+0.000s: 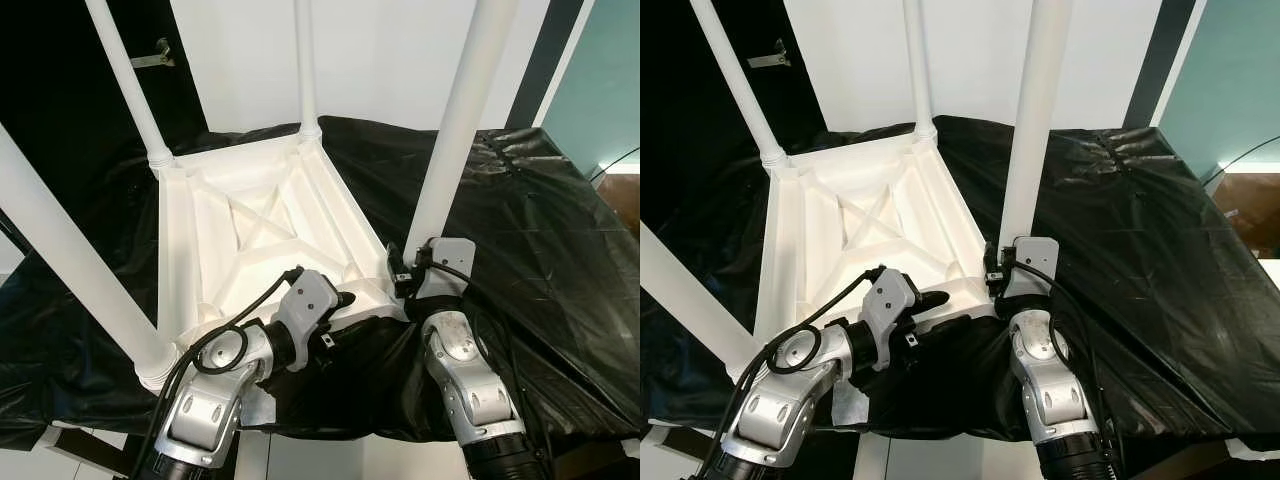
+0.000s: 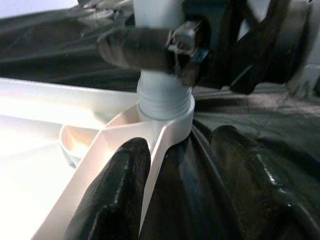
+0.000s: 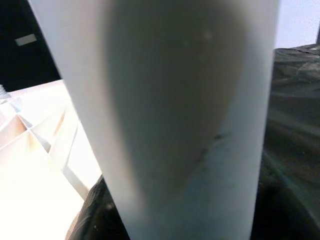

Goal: Building children table

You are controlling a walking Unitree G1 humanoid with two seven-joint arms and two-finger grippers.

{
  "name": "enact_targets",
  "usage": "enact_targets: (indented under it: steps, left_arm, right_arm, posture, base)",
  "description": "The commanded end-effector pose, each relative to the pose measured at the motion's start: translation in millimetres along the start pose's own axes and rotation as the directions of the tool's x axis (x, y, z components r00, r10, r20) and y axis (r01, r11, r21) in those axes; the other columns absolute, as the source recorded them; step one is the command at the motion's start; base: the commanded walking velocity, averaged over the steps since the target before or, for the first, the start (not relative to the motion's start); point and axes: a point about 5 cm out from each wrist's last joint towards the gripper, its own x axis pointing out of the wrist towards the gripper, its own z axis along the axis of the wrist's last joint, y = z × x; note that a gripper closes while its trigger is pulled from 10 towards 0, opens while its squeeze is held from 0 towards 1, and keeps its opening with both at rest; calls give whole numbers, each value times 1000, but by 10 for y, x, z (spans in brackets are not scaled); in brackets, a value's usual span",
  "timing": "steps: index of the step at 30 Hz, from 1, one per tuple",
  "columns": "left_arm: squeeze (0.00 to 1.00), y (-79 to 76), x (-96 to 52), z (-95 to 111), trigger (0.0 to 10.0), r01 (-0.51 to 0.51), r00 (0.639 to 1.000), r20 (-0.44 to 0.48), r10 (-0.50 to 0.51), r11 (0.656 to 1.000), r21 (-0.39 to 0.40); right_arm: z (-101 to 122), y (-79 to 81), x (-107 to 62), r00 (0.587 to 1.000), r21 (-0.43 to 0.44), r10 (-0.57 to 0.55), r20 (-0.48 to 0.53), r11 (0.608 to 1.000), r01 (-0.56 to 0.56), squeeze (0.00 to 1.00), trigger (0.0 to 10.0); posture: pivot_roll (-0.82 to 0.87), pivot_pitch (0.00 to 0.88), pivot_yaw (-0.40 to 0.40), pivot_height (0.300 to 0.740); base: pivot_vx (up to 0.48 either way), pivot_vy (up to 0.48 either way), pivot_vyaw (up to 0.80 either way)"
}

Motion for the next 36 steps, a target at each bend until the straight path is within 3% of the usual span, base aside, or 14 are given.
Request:
enact_targets:
  steps: [1,2,3,4,11,15,16,21,24,27,28,29,35,36]
  left_arm:
    - [0,43,8,-31,10000,-83,997,-7,83,997,10]
    - [0,51,19,-45,10000,-87,996,-14,87,996,17]
    - [0,51,19,-45,10000,-87,996,-14,87,996,17]
    - [0,55,28,-48,10000,-85,996,-16,85,996,12]
    - [0,110,54,2,10000,-115,993,10,115,993,38]
    - [0,103,54,17,10000,-113,993,18,113,993,40]
    - [0,102,52,28,10000,-113,993,27,112,993,42]
    - [0,100,36,33,10000,-100,994,36,99,994,40]
    - [0,90,8,33,10000,-78,996,43,76,996,50]
    - [0,90,8,33,10000,-78,996,43,76,996,50]
    - [0,88,-13,42,10000,-64,997,48,61,996,60]
    - [0,88,-13,42,10000,-64,997,48,61,996,60]
    - [0,79,-49,45,10000,-14,999,49,11,998,63]
    - [0,79,-49,45,10000,-14,999,49,11,998,63]
  right_arm:
    - [-145,-64,-33,998,36,-2,-67,999,4,0,10000]
    - [-133,-99,-39,998,36,-5,-60,999,7,871,10000]
    - [-133,-99,-39,998,36,-5,-60,999,7,871,10000]
    - [-102,-127,-54,999,42,13,-39,999,-11,1000,10000]
    - [13,-401,-160,997,29,74,27,997,-75,1000,10000]
    - [20,-447,-183,994,17,104,30,994,-104,945,10000]
    - [32,-504,-208,988,-1,148,37,989,-148,0,10000]
    - [63,-581,-246,957,-34,289,26,957,-288,0,10000]
    - [94,-621,-244,904,-72,427,-6,902,-426,0,10000]
    - [94,-621,-244,904,-72,427,-6,902,-426,0,10000]
    - [109,-635,-217,863,-89,504,-36,858,-505,0,10000]
    - [109,-635,-217,863,-89,504,-36,858,-505,0,10000]
    - [147,-593,-42,734,-143,670,-114,720,-679,0,10000]
    - [147,-593,-42,734,-143,670,-114,720,-679,0,10000]
  posture:
    - [-63,35,54,740]
    - [-64,36,53,740]
    - [-64,36,53,740]
    - [-66,37,53,740]
    - [-83,39,57,740]
    - [-84,37,58,740]
    - [-86,34,57,740]
    - [-89,31,56,740]
    - [-90,20,53,740]
    - [-90,20,53,740]
    - [-87,12,50,740]
    - [-87,12,50,740]
    - [-77,0,47,740]
    - [-77,0,47,740]
  base:
    - [0,0,0]
    - [0,0,0]
    - [0,0,0]
    - [0,0,0]
    - [0,0,0]
    - [0,0,0]
    - [0,0,0]
    - [0,0,0]
    - [0,0,0]
    - [0,0,0]
    - [0,0,0]
    - [0,0,0]
    - [0,0,0]
    - [0,0,0]
